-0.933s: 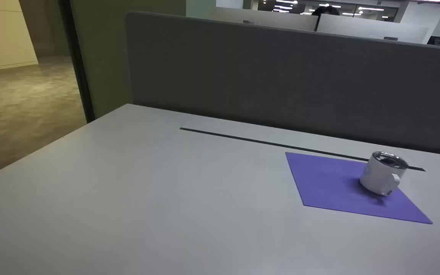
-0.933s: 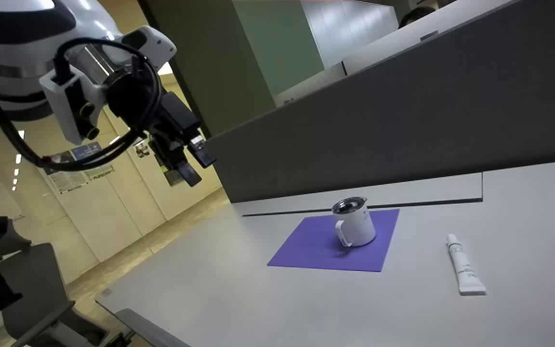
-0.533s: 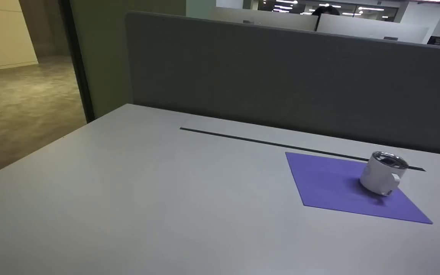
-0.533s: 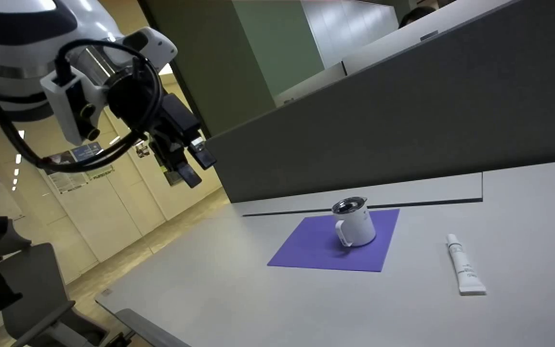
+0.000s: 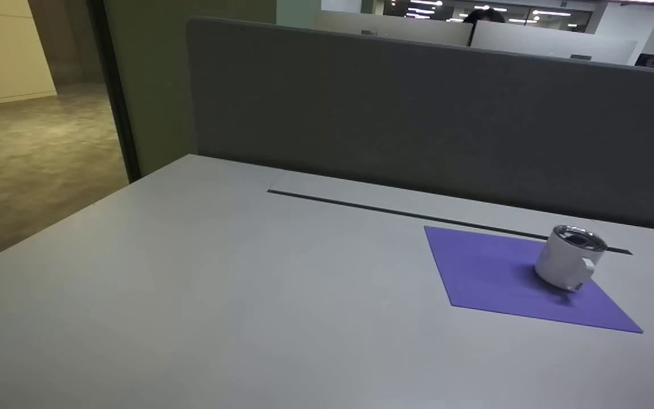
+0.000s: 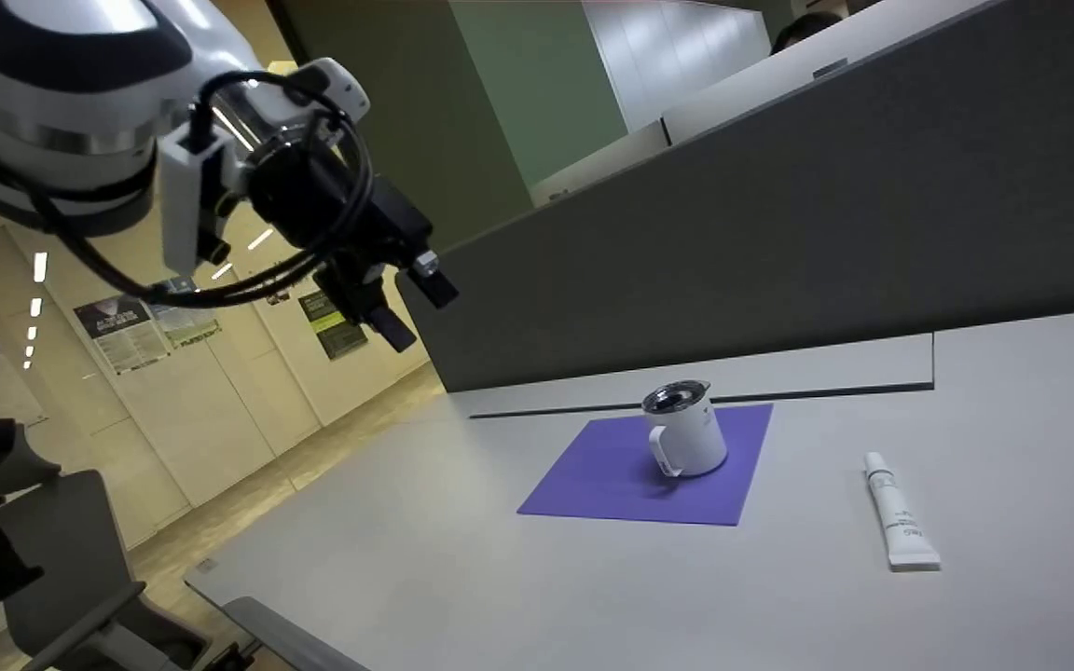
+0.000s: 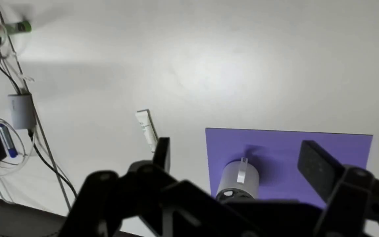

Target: Move the slider to close the opening on the top of the cup

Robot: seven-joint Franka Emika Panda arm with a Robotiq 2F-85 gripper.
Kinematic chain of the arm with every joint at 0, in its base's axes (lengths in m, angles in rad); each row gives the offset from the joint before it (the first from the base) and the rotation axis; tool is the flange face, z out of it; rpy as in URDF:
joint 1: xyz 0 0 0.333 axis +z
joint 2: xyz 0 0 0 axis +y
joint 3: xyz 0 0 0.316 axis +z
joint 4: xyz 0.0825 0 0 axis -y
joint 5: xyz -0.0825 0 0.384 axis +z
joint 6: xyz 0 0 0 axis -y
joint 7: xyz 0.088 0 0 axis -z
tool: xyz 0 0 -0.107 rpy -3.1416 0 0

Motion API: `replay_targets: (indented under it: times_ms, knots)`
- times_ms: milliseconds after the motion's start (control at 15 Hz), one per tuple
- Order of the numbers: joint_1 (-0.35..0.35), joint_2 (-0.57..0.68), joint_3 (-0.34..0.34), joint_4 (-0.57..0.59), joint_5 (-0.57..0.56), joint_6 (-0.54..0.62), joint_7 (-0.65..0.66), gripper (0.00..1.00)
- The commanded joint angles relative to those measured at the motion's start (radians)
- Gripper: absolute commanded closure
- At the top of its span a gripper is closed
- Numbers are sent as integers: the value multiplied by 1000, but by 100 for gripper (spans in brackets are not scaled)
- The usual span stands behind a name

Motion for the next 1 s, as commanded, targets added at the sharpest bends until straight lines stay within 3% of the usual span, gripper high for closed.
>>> replay_targets:
  times_ms: [0, 333, 400, 467, 667, 933]
  knots:
    - [25, 253, -35, 145, -48, 96, -94, 0]
    - [32, 563, -38, 350, -143, 131, -136, 0]
    - [36, 625, -44, 402, -172, 127, -114, 5]
    - [48, 689, -57, 460, -164, 112, -118, 25]
    - [77, 858, -88, 634, -66, 64, -201, 47]
    - [42, 1025, -57, 870, 168, -87, -504, 76]
